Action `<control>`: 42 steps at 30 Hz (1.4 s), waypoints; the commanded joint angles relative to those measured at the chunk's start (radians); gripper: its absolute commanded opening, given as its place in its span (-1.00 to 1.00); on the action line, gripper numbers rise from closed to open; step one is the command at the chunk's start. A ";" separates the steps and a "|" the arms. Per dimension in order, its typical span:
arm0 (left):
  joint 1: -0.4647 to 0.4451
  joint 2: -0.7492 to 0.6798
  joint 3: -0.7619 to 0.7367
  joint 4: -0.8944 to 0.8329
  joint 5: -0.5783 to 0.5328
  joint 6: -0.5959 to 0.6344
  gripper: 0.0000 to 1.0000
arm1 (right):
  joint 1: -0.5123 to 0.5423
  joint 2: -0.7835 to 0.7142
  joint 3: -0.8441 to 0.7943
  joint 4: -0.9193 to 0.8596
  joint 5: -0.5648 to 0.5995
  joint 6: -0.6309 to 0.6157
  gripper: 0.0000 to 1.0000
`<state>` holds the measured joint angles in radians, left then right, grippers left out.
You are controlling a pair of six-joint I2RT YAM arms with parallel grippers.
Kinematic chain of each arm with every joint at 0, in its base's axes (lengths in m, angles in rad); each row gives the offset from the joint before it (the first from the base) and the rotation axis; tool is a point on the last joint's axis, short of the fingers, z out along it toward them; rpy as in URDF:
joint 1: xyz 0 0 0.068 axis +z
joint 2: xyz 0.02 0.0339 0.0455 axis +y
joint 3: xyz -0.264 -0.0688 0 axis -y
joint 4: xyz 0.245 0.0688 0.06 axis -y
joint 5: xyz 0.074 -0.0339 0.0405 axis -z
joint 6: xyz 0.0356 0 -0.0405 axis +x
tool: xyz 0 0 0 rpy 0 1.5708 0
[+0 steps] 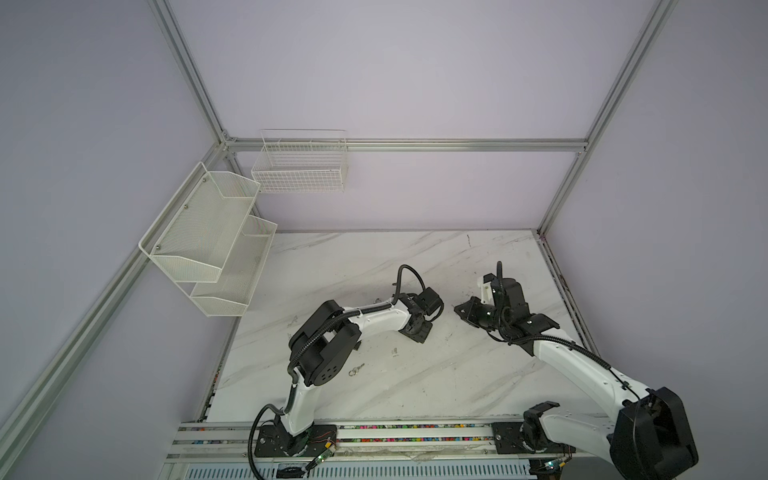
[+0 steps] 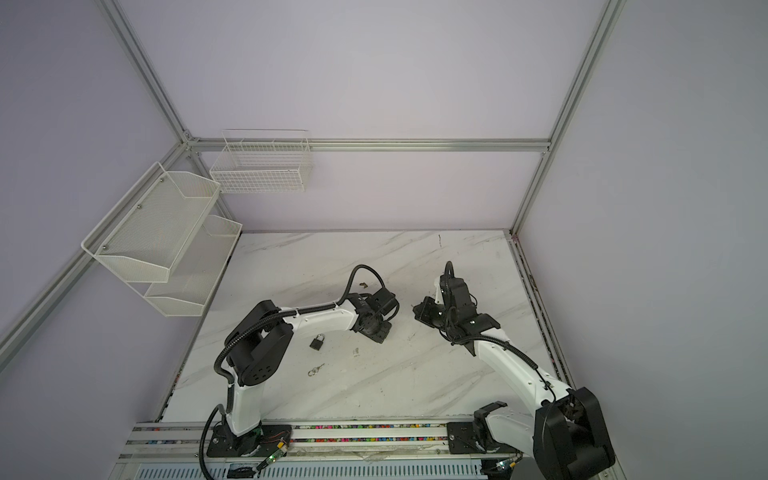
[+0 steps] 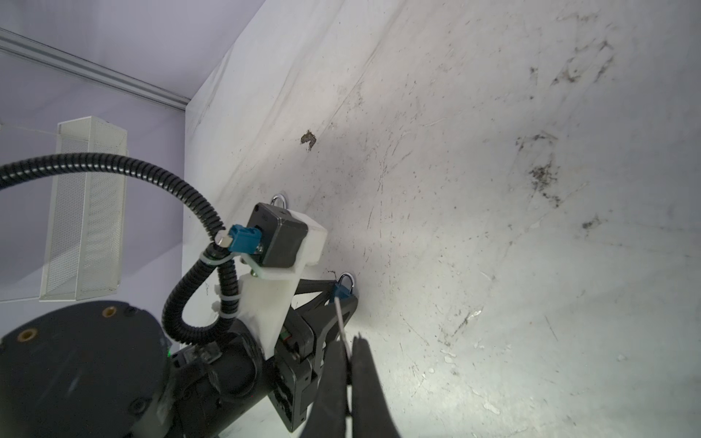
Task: Unlock with the key
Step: 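Grasp the small blue padlock on the table with the left gripper, then lift the small blue padlock with the left gripper toward the right gripper's key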
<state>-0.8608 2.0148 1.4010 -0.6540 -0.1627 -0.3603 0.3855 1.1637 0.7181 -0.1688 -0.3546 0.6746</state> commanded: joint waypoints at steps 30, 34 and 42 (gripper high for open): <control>0.151 -0.402 -0.263 0.293 0.111 -1.050 -1.00 | 0.379 0.054 -0.044 0.274 0.269 0.058 -1.00; 0.152 -0.417 -0.276 0.303 0.115 -1.111 -1.00 | 0.448 0.123 -0.051 0.430 0.330 0.087 -1.00; 0.152 -0.462 -0.321 0.329 0.087 -1.137 -1.00 | 0.453 0.183 -0.061 0.552 0.363 0.113 -1.00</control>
<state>-0.7128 1.6020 1.1187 -0.3702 -0.0570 -1.4639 0.8341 1.3472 0.6514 0.3065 -0.0471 0.7719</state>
